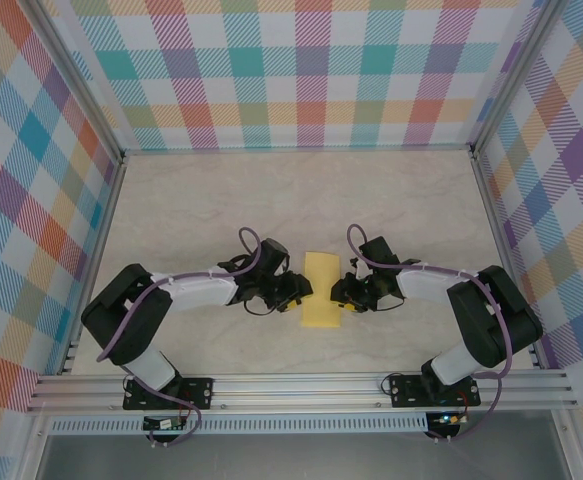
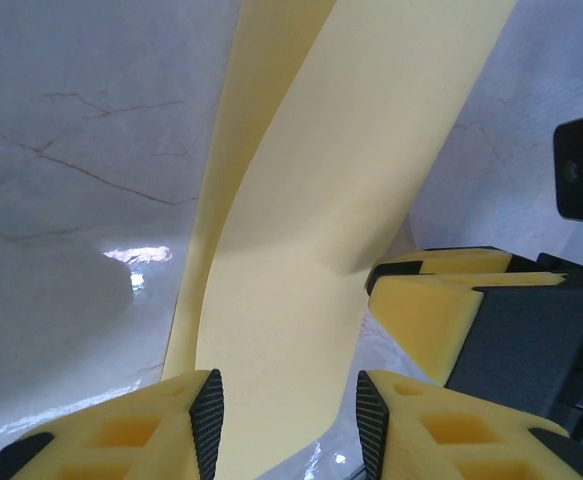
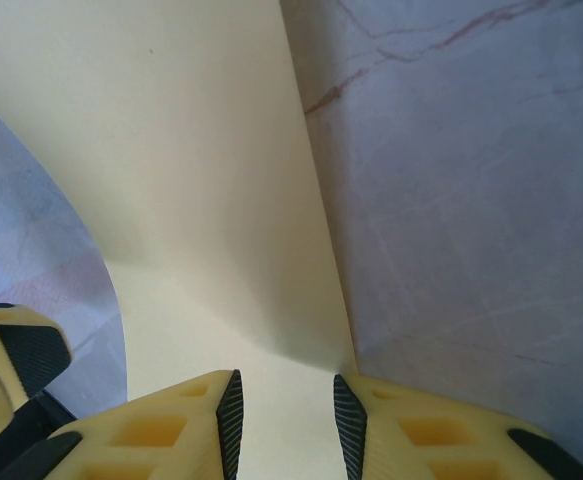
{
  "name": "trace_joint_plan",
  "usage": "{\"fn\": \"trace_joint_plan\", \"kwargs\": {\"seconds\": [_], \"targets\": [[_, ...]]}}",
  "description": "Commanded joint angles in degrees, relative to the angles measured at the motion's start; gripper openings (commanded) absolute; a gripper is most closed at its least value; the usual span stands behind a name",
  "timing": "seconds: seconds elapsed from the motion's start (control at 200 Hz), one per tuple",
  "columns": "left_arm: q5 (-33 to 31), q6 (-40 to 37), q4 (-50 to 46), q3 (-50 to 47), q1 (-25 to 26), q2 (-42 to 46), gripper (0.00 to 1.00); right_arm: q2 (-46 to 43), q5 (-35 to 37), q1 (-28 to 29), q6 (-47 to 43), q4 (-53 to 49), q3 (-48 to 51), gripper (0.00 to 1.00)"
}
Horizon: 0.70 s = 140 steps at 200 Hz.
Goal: Fold a paper plane with a square sheet of paper (pick it up from the middle)
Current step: Fold the triangle a second time at the center of the table.
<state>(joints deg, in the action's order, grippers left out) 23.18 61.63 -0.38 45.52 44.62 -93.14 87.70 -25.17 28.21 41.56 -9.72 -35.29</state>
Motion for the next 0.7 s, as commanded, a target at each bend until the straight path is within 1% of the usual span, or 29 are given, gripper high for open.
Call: {"fn": "trace_joint_plan", "kwargs": {"seconds": [0.0,0.215,0.31,0.37,0.49,0.695], "targets": [[1.3,1.4,2.0,0.1,1.1,-2.1,0.42,3.7,3.5,0.7,-0.7,-2.0,2.3,0.35],[-1.3,1.6,-0.2,-0.2,1.2,-2.0,0.43,3.5,3.6,0.7,-0.9,-2.2,2.4,0.34],[-0.8,1.7,0.3,-0.6,1.1,-2.2,0.42,3.5,3.6,0.7,-0.9,-2.1,2.4,0.35],[0.5,2.0,2.9,-1.0,1.2,-2.7,0.42,3.6,3.6,0.7,-0.8,-2.3,2.3,0.35],[0.7,1.7,3.4,-0.5,1.3,-3.6,0.42,3.5,3.6,0.7,-1.0,-2.5,2.2,0.35],[-1.6,0.9,-0.5,0.4,1.8,-4.0,0.42,3.4,3.5,0.7,-1.1,-2.6,2.0,0.35]]}}
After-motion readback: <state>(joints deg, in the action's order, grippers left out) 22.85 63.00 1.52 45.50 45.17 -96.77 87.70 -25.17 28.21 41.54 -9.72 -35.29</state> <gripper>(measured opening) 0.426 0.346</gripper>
